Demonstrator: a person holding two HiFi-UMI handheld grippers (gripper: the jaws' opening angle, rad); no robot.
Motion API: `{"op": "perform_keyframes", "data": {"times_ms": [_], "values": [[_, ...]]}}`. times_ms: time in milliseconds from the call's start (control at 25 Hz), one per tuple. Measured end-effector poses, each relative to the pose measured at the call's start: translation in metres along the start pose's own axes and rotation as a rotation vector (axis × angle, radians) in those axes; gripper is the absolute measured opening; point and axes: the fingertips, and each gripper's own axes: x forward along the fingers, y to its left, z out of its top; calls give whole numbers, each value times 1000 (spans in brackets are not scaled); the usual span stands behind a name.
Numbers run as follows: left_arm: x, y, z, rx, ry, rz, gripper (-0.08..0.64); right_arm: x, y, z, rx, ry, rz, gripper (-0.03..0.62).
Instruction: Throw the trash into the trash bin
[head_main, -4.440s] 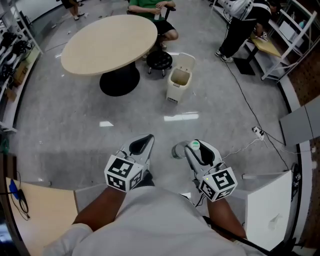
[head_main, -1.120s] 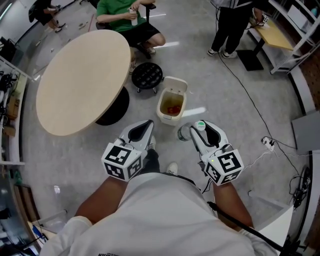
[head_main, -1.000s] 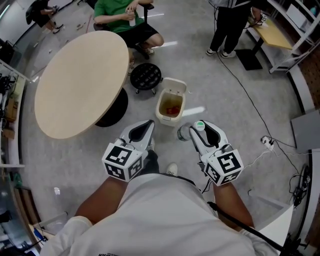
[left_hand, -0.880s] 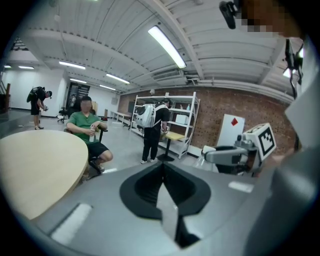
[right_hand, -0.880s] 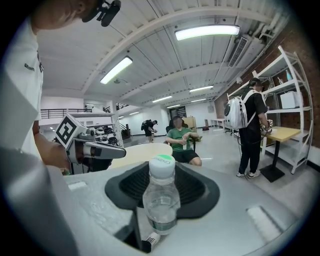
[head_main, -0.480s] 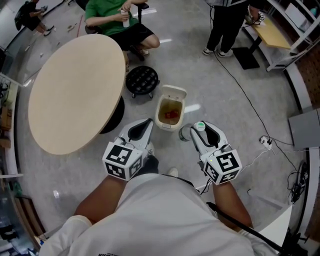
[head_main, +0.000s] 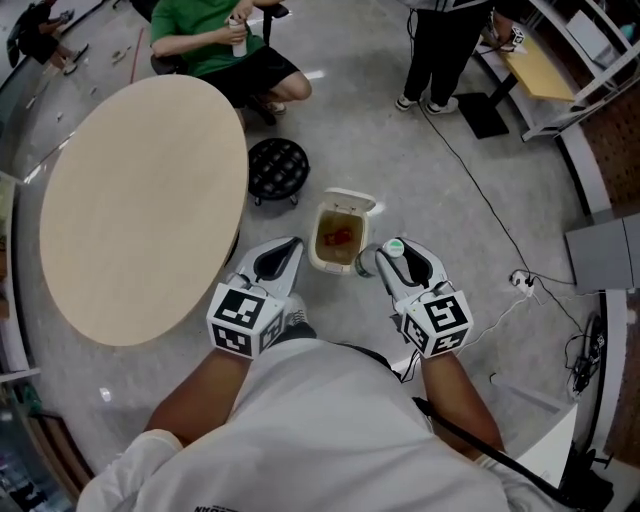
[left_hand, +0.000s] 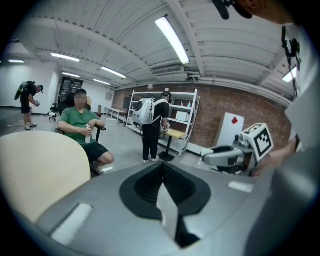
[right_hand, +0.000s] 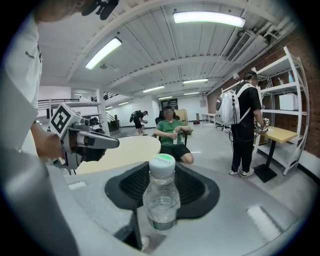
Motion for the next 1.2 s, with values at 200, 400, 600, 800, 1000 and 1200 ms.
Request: {"op": "perform_keyframes", "data": {"times_ms": [200, 400, 600, 800, 1000, 1200], "values": [[8, 18, -13, 12, 39, -54, 8, 35, 5, -15, -5, 48, -12, 156], [17, 28, -25, 18, 72, -104, 8, 61, 9, -18, 8, 74, -21, 156], [40, 31, -49, -46, 129, -145, 8, 95, -2, -41, -8, 142, -8, 156], [59, 33, -82, -68, 193, -108, 8, 129, -20, -91, 23, 223, 24, 156], [84, 47, -123, -106, 248, -15, 8, 172, -33, -163, 41, 314, 81, 156], [116, 45, -158, -120, 325, -11, 6, 212, -56, -226, 59, 371, 96, 156]]}}
